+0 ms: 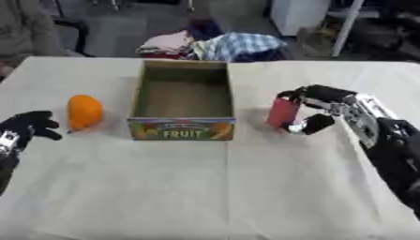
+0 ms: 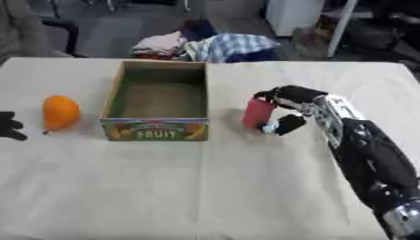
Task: Pick up objects on the table and place them in the box.
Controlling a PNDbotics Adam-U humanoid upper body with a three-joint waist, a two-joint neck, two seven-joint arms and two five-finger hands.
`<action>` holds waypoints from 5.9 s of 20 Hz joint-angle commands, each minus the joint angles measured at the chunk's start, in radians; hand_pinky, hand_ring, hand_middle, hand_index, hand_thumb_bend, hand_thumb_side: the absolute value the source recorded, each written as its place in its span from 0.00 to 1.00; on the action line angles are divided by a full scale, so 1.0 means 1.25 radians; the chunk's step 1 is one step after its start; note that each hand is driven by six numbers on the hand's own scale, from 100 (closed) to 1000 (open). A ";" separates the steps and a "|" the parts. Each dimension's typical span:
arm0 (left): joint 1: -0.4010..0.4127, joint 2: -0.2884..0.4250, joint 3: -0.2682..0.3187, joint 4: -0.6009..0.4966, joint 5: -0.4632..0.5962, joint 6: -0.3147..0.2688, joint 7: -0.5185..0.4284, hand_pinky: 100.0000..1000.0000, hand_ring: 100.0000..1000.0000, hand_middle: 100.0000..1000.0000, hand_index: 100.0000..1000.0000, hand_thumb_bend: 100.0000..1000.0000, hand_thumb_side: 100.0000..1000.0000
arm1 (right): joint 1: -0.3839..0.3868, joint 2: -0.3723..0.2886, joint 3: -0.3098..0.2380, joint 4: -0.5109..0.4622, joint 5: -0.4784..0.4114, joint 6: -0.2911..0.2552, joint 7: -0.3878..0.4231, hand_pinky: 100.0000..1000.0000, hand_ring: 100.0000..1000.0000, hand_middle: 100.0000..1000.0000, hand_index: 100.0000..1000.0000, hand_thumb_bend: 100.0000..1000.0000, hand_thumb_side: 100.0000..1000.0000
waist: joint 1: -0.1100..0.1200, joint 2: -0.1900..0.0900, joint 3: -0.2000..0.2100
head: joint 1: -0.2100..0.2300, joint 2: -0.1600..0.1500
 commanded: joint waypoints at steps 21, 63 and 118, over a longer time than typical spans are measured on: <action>-0.017 0.009 -0.009 -0.014 0.009 0.000 -0.014 1.00 0.59 0.60 0.78 0.12 0.86 | -0.212 0.145 -0.004 -0.008 0.023 -0.003 0.013 0.68 0.66 0.38 1.00 0.19 0.40 | 0.011 -0.013 0.022 | -0.025 0.004; -0.174 0.219 -0.022 0.145 -0.084 -0.057 0.005 0.95 0.64 0.65 0.80 0.29 0.66 | -0.189 0.114 0.027 -0.095 0.009 -0.019 -0.140 0.75 0.85 0.97 1.00 0.42 0.50 | 0.019 -0.008 0.004 | 0.000 -0.011; -0.543 0.147 -0.092 0.564 -0.494 -0.100 0.359 0.64 0.25 0.18 0.31 0.00 0.00 | 0.038 -0.088 0.031 -0.468 -0.437 0.093 0.043 0.73 0.82 0.89 1.00 0.00 0.74 | 0.015 0.008 -0.107 | 0.104 -0.011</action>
